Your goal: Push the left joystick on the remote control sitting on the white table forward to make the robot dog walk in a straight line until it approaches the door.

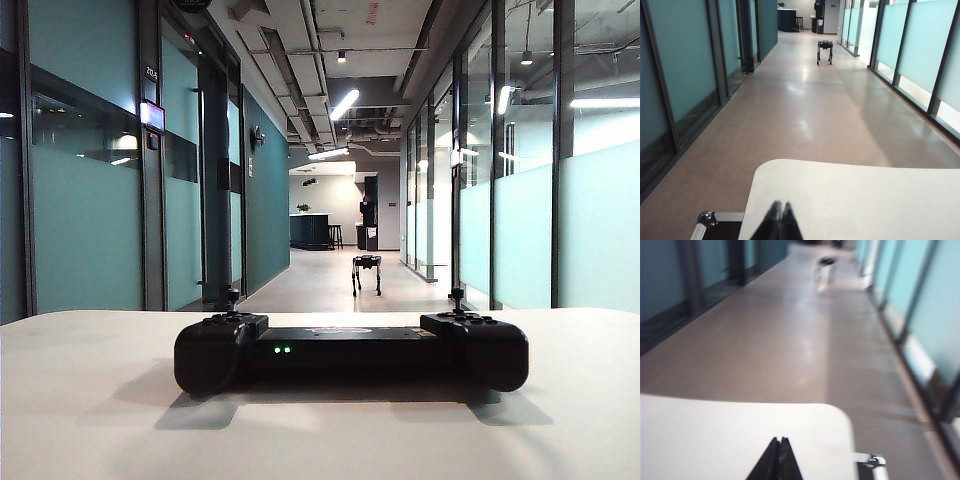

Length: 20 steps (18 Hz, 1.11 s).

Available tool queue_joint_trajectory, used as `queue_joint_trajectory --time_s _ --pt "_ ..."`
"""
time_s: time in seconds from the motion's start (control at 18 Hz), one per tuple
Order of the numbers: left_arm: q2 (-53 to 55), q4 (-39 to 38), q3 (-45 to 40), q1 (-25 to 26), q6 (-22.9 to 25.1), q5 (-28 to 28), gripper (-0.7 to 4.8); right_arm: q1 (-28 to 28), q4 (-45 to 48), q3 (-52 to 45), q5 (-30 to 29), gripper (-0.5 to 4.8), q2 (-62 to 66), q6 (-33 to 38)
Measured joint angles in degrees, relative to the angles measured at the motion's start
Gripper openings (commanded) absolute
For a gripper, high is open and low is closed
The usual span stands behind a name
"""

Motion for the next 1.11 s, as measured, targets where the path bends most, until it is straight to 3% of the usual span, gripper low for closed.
queue_joint_trajectory --time_s 0.44,1.11 --pt "0.0 0.0 0.0 0.0 0.0 0.0 -0.05 -8.4 0.2 -7.7 -0.3 -0.05 -13.1 -0.1" --pt "0.0 0.0 0.0 0.0 0.0 0.0 -0.05 -8.9 10.4 -13.7 -1.4 -0.05 -13.1 -0.1"
